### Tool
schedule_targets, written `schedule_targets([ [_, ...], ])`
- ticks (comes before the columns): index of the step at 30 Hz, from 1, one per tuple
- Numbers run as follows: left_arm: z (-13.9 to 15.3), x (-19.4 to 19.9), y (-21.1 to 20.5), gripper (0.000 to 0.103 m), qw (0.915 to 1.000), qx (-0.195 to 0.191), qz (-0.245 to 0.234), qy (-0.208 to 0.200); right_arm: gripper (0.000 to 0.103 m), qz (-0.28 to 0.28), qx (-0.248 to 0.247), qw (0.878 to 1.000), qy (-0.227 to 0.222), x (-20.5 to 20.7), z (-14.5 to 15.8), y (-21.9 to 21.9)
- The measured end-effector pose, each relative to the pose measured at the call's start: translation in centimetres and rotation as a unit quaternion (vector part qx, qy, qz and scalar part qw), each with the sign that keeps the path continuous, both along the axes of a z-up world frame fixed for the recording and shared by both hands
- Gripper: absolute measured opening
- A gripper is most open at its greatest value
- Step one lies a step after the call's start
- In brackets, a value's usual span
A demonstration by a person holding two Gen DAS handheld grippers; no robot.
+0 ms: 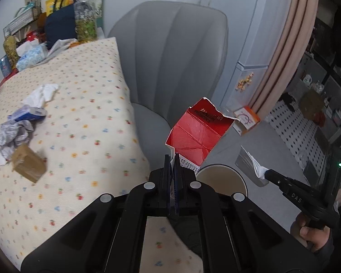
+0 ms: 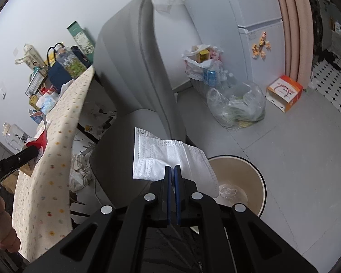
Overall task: Collect trash
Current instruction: 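Carry the red carton and white mask with both tools toward the trash bin, then open the right tool to drop the mask while the left tool drops the red carton into the bin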
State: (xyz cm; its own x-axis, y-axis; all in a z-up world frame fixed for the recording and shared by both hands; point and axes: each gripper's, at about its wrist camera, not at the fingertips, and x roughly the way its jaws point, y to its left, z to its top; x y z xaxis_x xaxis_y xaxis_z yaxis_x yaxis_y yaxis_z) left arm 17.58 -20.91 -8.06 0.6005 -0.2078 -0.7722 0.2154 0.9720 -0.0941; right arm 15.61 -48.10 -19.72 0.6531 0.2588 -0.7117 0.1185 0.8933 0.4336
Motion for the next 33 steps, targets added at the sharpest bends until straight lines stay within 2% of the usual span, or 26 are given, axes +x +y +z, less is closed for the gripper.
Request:
schedule_targets([
  [7, -1.5, 0.6, -2.0, 0.003, 0.9996, 0.015, -0.015, 0.019, 0.005, -0.015, 0.018, 1.0, 0.013, 0.6, -2.1, -1.5],
  [11, -2.0, 0.8, -3.0, 0.003, 0.9992, 0.021, -0.023, 0.025, 0.014, -0.024, 0.027, 0.999, 0.015, 0.9, -3.0, -2.3],
  [12, -2.1, 0.8, -3.3, 0.003, 0.9991, 0.022, -0.025, 0.026, 0.034, -0.027, 0.03, 0.999, 0.016, 0.8, -3.1, -2.5],
  [13, -2.1, 0.8, -3.6, 0.003, 0.999, 0.023, -0.028, 0.026, 0.061, -0.034, 0.03, 0.999, 0.012, 0.6, -3.1, -2.7],
  [14, -2.1, 0.9, -3.8, 0.003, 0.9989, 0.023, -0.031, 0.027, 0.065, -0.042, 0.024, 0.999, 0.006, 0.2, -2.9, -2.9],
  [18, -2.7, 1.2, -5.1, 0.003, 0.9979, 0.024, -0.048, 0.037, 0.066, -0.051, 0.025, 0.998, 0.009, -0.4, -2.7, -4.0],
  [22, -3.3, 1.2, -7.0, 0.003, 0.996, 0.032, -0.071, 0.044, 0.079, -0.076, 0.006, 0.997, 0.006, -1.5, -2.0, -5.6],
  [32, -5.5, 1.6, -12.1, 0.004, 0.9876, 0.036, -0.129, 0.083, 0.082, -0.127, 0.002, 0.992, -0.004, -3.9, -1.1, -10.3],
  [33, -5.6, 1.6, -12.5, 0.01, 0.986, 0.028, -0.138, 0.09, 0.082, -0.131, 0.003, 0.991, -0.005, -4.0, -1.1, -10.6],
])
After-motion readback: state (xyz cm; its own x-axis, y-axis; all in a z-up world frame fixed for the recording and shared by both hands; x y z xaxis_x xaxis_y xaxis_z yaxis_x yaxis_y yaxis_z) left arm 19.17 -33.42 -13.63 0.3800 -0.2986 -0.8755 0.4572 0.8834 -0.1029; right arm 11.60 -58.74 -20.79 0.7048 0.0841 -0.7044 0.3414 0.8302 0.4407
